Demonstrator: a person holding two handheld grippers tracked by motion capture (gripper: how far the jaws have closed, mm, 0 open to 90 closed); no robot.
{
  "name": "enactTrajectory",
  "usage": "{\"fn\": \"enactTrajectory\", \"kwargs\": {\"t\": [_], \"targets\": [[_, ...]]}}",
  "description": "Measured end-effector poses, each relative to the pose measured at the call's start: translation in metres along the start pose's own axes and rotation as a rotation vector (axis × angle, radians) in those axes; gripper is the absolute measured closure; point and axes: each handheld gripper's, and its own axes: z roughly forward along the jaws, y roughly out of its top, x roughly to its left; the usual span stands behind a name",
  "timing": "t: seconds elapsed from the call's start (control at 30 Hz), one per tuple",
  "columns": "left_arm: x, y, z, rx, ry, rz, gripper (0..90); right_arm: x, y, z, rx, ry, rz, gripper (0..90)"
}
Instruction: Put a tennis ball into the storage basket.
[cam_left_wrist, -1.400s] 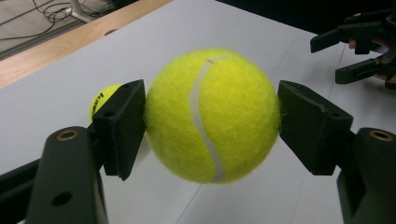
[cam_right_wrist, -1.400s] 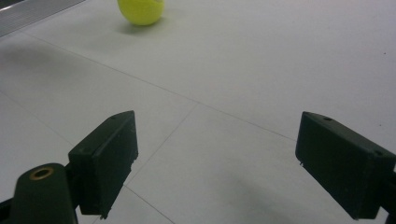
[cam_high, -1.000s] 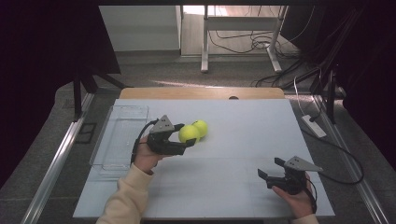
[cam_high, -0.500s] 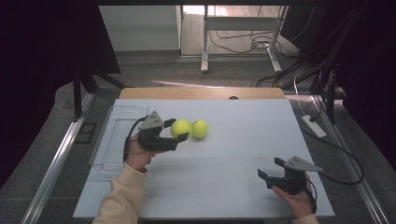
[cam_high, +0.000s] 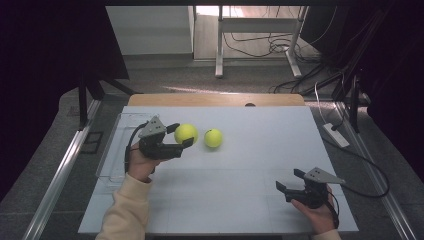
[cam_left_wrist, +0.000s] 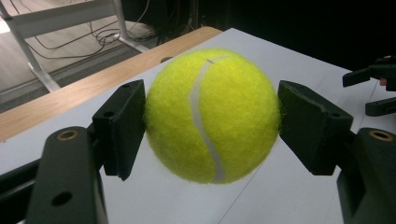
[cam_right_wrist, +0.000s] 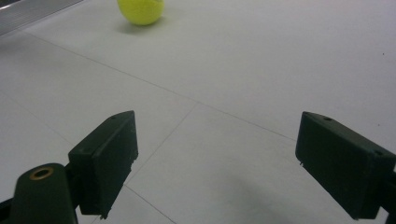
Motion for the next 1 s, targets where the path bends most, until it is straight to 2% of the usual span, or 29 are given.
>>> {"fn": "enactTrajectory", "kwargs": {"t": [1.0], "targets": [[0.025,-0.004,-0.022,-0.035,0.101,-0.054,27.6,0.001,0.0,0.0,0.002,0.0,0.0,13.3]]}}
